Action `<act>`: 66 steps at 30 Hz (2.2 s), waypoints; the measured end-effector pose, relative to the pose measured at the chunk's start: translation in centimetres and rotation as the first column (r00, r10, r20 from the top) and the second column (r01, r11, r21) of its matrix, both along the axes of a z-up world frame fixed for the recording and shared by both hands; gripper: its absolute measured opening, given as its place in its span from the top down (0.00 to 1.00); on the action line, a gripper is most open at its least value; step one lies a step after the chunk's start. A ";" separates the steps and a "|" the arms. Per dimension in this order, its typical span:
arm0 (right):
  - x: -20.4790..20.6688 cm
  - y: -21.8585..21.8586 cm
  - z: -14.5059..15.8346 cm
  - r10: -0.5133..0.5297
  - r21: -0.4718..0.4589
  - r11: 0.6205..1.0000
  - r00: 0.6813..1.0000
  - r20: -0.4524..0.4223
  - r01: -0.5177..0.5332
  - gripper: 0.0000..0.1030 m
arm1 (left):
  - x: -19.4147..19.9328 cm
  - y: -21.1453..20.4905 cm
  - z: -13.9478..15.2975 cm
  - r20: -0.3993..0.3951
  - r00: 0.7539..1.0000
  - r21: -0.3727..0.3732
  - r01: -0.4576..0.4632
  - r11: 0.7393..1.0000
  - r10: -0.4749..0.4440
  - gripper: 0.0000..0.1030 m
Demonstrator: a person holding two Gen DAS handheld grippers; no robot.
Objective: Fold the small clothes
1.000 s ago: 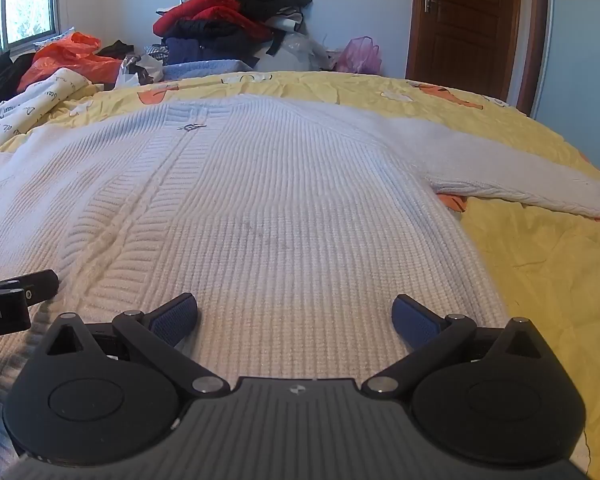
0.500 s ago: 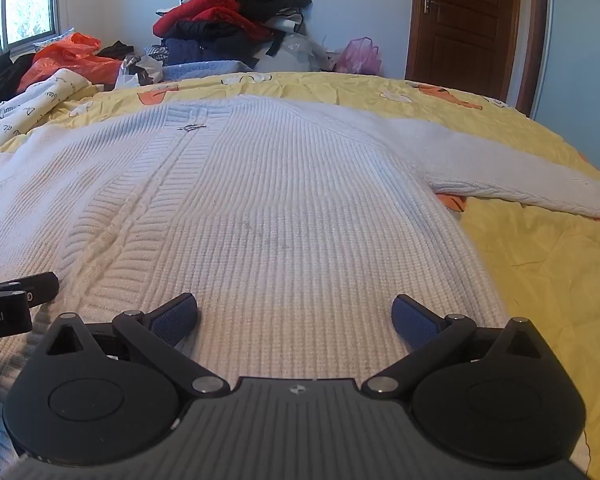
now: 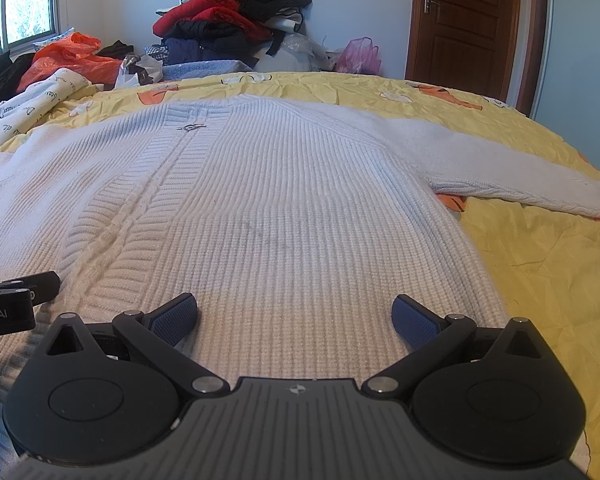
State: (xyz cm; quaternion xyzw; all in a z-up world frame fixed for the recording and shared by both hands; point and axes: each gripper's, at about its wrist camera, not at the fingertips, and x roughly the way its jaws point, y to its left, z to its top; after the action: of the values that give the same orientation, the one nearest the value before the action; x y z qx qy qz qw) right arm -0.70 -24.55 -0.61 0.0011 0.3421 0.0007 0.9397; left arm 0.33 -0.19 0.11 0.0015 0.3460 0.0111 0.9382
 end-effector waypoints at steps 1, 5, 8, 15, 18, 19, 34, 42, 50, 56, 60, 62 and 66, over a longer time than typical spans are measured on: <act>0.0 0.0 0.0 0.000 0.000 1.000 1.000 0.000 0.000 0.00 | 0.0 0.0 0.0 0.000 1.000 -0.001 0.000 1.000 0.000 0.00; 0.0 0.0 0.0 0.000 -0.001 1.000 1.000 0.001 0.000 0.00 | 0.0 0.0 0.0 -0.005 1.000 0.000 -0.005 1.000 0.005 0.00; 0.0 0.0 0.0 0.000 0.000 1.000 1.000 0.000 0.000 0.00 | 0.2 -0.1 0.0 -0.011 1.000 0.003 -0.007 1.000 0.007 0.00; 0.1 0.1 0.0 0.000 -0.001 1.000 1.000 0.000 0.000 0.00 | 0.3 0.0 0.1 -0.009 1.000 -0.003 -0.003 1.000 0.003 0.00; 0.1 0.1 0.0 0.000 -0.001 1.000 1.000 0.000 0.000 0.00 | 0.3 0.0 0.1 -0.007 1.000 -0.005 0.000 1.000 0.000 0.00; 0.1 0.1 0.0 0.000 -0.001 1.000 1.000 0.000 0.000 0.00 | 0.4 0.0 0.0 -0.006 1.000 -0.004 0.000 1.000 0.000 0.00; 0.1 0.2 -0.1 0.002 0.000 1.000 1.000 -0.001 -0.002 0.00 | 0.3 -0.2 0.1 -0.006 1.000 0.002 -0.002 1.000 0.002 0.00; 0.1 0.2 -0.1 0.001 0.000 1.000 1.000 0.000 -0.001 0.00 | 0.3 -0.2 0.1 -0.006 1.000 0.003 -0.002 1.000 0.002 0.00; 0.1 0.2 -0.1 0.001 0.000 1.000 1.000 -0.001 -0.001 0.00 | 0.3 -0.2 0.1 -0.005 1.000 0.001 -0.002 1.000 0.002 0.00; 0.0 0.2 -0.1 0.001 0.002 1.000 1.000 0.001 -0.001 0.00 | 0.3 -0.3 0.1 -0.004 1.000 0.001 -0.001 1.000 0.001 0.00; 0.3 0.0 0.0 0.009 -0.003 1.000 1.000 0.001 -0.009 0.00 | 0.1 -0.4 0.3 -0.002 1.000 0.009 -0.003 1.000 0.003 0.00; -0.2 -0.1 0.7 0.039 -0.016 0.999 0.999 0.014 -0.039 0.00 | 0.0 -0.5 0.3 -0.001 1.000 0.016 -0.005 1.000 0.005 0.00; -1.2 -2.5 2.9 0.076 0.039 0.996 0.991 0.106 -0.081 0.00 | -0.1 -0.6 0.2 0.004 1.000 0.024 -0.013 1.000 0.013 0.00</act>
State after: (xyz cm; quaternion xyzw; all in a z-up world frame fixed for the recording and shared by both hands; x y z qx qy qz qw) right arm -1.86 -27.08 2.27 0.0077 0.2924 0.0451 0.9552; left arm 0.19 -0.84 0.34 0.0107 0.3443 0.0213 0.9386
